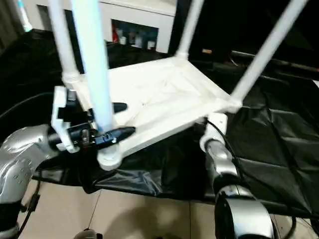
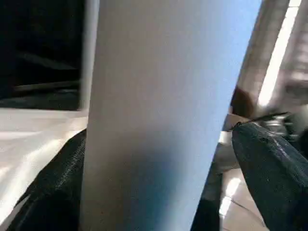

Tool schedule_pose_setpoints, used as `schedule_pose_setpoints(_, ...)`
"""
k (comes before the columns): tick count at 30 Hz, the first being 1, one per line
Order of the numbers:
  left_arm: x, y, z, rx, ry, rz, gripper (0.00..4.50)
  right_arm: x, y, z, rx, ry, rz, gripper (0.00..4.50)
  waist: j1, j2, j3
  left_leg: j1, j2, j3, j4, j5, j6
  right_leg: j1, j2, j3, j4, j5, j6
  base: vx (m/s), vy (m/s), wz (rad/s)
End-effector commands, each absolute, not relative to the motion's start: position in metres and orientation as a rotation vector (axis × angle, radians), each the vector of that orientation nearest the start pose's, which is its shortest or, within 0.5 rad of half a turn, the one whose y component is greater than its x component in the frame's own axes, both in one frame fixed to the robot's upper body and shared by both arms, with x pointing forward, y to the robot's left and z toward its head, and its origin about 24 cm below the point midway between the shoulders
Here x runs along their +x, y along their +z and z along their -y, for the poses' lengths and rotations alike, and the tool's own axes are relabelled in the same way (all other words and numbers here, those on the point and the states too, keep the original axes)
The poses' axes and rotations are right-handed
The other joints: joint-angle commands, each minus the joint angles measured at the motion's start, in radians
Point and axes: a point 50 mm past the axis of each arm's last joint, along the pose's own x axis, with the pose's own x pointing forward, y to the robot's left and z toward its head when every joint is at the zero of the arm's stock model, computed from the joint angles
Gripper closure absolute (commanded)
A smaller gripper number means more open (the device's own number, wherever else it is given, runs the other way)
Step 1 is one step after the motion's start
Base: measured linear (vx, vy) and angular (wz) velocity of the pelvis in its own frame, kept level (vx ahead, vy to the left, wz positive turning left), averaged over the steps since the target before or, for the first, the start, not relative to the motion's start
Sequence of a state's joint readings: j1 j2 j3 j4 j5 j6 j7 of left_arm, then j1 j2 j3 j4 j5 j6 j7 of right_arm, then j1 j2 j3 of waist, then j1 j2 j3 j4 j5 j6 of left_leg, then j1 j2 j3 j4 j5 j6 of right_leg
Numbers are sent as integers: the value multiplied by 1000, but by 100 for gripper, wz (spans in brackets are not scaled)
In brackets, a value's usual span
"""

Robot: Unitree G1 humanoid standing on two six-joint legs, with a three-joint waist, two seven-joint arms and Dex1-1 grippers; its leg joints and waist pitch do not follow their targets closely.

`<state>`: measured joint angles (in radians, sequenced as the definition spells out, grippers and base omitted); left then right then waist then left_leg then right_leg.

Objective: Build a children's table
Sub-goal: Rotate table base

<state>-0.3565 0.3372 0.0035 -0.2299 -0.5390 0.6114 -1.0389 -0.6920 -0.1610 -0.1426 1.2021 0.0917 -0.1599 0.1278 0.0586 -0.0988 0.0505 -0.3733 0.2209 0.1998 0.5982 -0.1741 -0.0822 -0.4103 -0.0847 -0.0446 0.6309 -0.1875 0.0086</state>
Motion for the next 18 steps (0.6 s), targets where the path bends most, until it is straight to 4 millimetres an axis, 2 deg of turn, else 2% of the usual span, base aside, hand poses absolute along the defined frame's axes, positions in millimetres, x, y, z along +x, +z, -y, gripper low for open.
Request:
schedule_pose_setpoints(1,265,154,-101,-164,-1429,22,9,354,6,159,-34,169,-359,86,3,11,-64,9,3,-2,-68,-207,-33,41,-32,30,-62,-143,-167,0,0,0)
schedule_pose_setpoints(3,268,155,-87,-169,-1490,25,9,355,7,150,-87,234,-366,86,-2,3,-65,5,2,-1,-66,-182,-26,45,-35,31,-60,-129,-174,0,0,0)
schedule_pose_setpoints(4,269,155,-77,-163,-1534,21,9,356,9,146,-108,255,-364,86,-1,4,-67,4,2,-1,-65,-174,-25,47,-35,31,-59,-123,-174,0,0,0)
schedule_pose_setpoints(6,270,154,-70,-159,-1560,18,9,357,10,143,-111,264,-364,86,-2,2,-69,6,3,-1,-63,-145,-18,48,-35,32,-53,-73,-183,0,0,0)
schedule_pose_setpoints(7,271,154,-64,-156,-1579,18,9,358,11,142,-114,270,-363,86,-3,6,-69,4,2,-1,-64,-139,-15,49,-34,32,-53,-63,-185,0,0,0)
schedule_pose_setpoints(8,272,154,-59,-154,-1596,17,9,359,12,140,-118,275,-361,86,-5,2,-72,5,0,1,-60,-120,-4,50,-31,33,-50,-27,-195,0,0,0)
schedule_pose_setpoints(9,273,155,-52,-155,-1617,17,9,360,14,139,-119,279,-358,86,-4,3,-72,4,1,1,-59,-112,0,51,-33,33,-48,-11,-200,0,0,0)
schedule_pose_setpoints(10,274,155,-42,-152,-1649,20,9,361,15,136,-117,287,-355,86,-6,13,-73,9,2,2,-58,-110,6,47,-31,34,-48,17,-212,0,0,0)
schedule_pose_setpoints(12,275,156,-32,-154,-1671,26,9,362,17,134,-117,297,-354,86,-6,8,-73,5,2,2,-57,-105,14,52,-31,33,-45,43,-225,0,0,0)
schedule_pose_setpoints(13,275,156,-32,-154,-1671,26,9,362,17,134,-117,297,-354,86,-7,7,-74,5,2,2,-57,-104,18,53,-31,33,-45,46,-227,0,0,0)
schedule_pose_setpoints(15,285,156,-14,-140,-1618,52,9,361,15,129,-124,315,-357,86,-9,13,-73,5,2,1,-56,-117,26,54,-32,35,-49,42,-235,0,0,0)
schedule_pose_setpoints(16,288,155,-11,-125,-1592,54,9,361,15,128,-123,317,-357,86,-10,9,-72,6,3,1,-56,-132,28,54,-32,35,-53,28,-233,0,0,0)
schedule_pose_setpoints(18,293,153,-7,-96,-1556,56,9,361,15,126,-111,327,-357,86,-12,11,-71,3,4,-2,-58,-154,24,57,-35,34,-55,-19,-226,0,0,0)
